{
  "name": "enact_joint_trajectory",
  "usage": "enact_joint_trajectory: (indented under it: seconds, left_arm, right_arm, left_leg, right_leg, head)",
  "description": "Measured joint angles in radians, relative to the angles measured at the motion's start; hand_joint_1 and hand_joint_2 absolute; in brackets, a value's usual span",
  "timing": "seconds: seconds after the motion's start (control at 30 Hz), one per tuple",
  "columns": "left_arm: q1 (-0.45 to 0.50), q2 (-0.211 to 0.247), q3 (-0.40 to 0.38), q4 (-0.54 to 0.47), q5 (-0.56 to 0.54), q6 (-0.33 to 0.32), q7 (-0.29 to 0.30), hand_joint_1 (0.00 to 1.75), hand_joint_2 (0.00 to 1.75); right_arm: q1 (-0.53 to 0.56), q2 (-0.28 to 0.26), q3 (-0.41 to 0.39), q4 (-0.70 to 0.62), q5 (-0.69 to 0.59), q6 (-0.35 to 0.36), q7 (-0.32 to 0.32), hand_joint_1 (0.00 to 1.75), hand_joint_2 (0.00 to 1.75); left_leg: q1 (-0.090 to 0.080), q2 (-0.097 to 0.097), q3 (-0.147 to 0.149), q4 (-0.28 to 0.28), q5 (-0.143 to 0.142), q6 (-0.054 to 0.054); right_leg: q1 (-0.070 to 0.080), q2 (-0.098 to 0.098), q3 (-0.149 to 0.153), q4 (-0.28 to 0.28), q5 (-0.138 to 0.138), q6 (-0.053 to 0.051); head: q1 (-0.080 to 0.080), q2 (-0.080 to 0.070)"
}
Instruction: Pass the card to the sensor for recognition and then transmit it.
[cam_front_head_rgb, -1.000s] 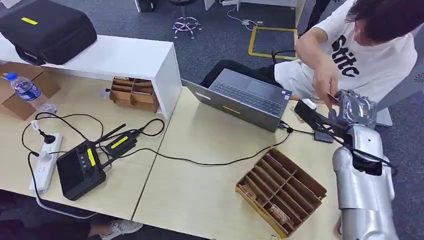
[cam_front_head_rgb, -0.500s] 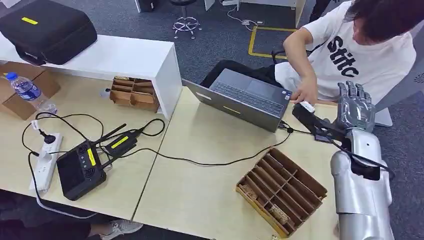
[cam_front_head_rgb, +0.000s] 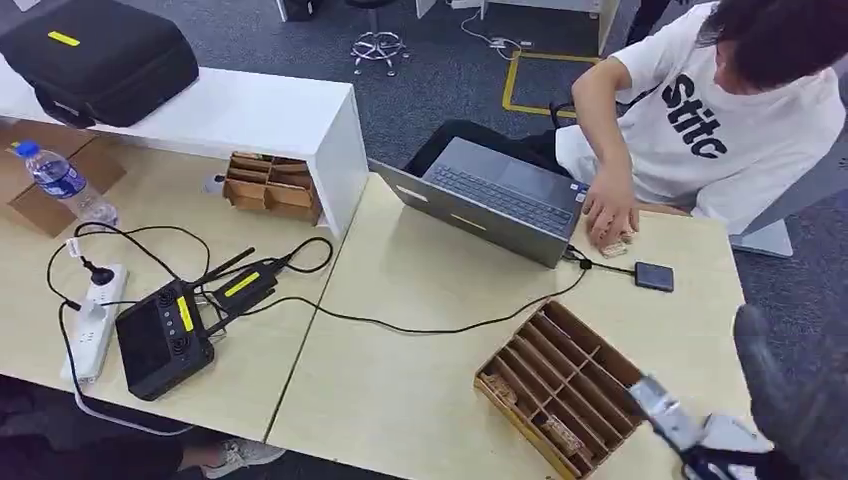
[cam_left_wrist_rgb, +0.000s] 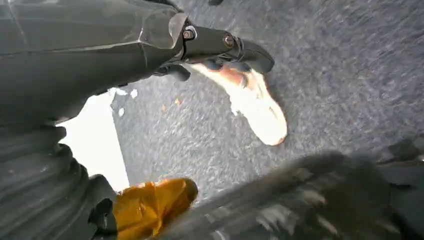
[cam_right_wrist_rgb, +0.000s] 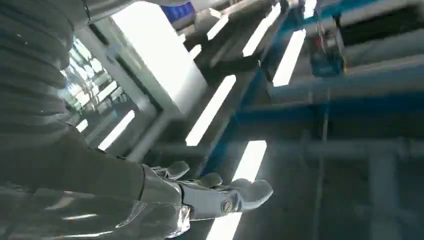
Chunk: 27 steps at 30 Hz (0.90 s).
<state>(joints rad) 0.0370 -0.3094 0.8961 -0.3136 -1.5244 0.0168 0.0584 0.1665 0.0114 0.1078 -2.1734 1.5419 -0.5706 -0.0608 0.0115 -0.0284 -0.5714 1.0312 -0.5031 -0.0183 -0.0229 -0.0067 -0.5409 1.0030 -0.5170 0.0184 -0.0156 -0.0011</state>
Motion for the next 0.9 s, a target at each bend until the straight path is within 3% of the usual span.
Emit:
enact_joint_trajectory:
  seconds: [0.13, 0.33, 0.47, 0.57, 0.77, 0.9]
  left_arm:
    - [0.002, -0.002, 0.021, 0.000, 0.001, 0.007, 0.003, 0.00, 1.75]
    - [0.005, -0.003, 0.043, 0.000, 0.008, 0.027, -0.005, 0.00, 1.75]
    - [0.005, -0.003, 0.045, 0.000, 0.014, 0.031, -0.008, 0.00, 1.75]
    - [0.006, -0.003, 0.047, 0.000, 0.015, 0.031, -0.008, 0.00, 1.75]
    - [0.006, -0.003, 0.048, 0.000, 0.013, 0.027, -0.013, 0.00, 1.75]
    - [0.006, -0.003, 0.048, -0.001, 0.006, 0.025, -0.018, 0.00, 1.75]
  right_arm:
    - [0.127, -0.017, 0.056, -0.122, 0.009, 0.003, 0.058, 0.00, 1.75]
    - [0.236, -0.019, 0.154, -0.189, -0.110, -0.003, -0.013, 0.00, 1.75]
    - [0.264, -0.019, 0.208, -0.207, -0.189, 0.082, -0.041, 0.00, 1.75]
    - [0.271, -0.019, 0.228, -0.207, -0.203, 0.097, -0.045, 0.00, 1.75]
    - [0.272, -0.018, 0.233, -0.200, -0.256, 0.159, -0.078, 0.00, 1.75]
    - [0.263, -0.006, 0.229, -0.162, -0.239, 0.214, -0.062, 0.00, 1.75]
  left_leg:
    - [0.000, 0.009, 0.004, 0.000, -0.002, -0.002]
    - [0.000, 0.009, 0.006, 0.000, -0.002, -0.002]
    - [0.000, 0.010, 0.007, 0.000, -0.002, -0.002]
    - [0.000, 0.010, 0.007, 0.000, -0.002, -0.002]
    - [0.000, 0.010, 0.007, 0.000, -0.002, -0.002]
    - [0.000, 0.010, 0.007, 0.000, -0.002, -0.002]
  right_leg:
    - [0.000, 0.008, 0.000, 0.000, -0.001, 0.000]
    - [0.000, 0.008, 0.002, 0.000, -0.001, 0.000]
    - [0.000, 0.009, 0.003, 0.000, 0.000, 0.000]
    - [0.000, 0.009, 0.003, 0.000, 0.000, 0.000]
    - [0.000, 0.009, 0.003, 0.000, -0.001, 0.000]
    - [0.000, 0.009, 0.003, 0.000, -0.001, 0.000]
  head:
    - [0.002, 0.000]
    - [0.002, 0.000]
    - [0.002, 0.000]
    - [0.002, 0.000]
    - [0.002, 0.000]
    - [0.002, 0.000]
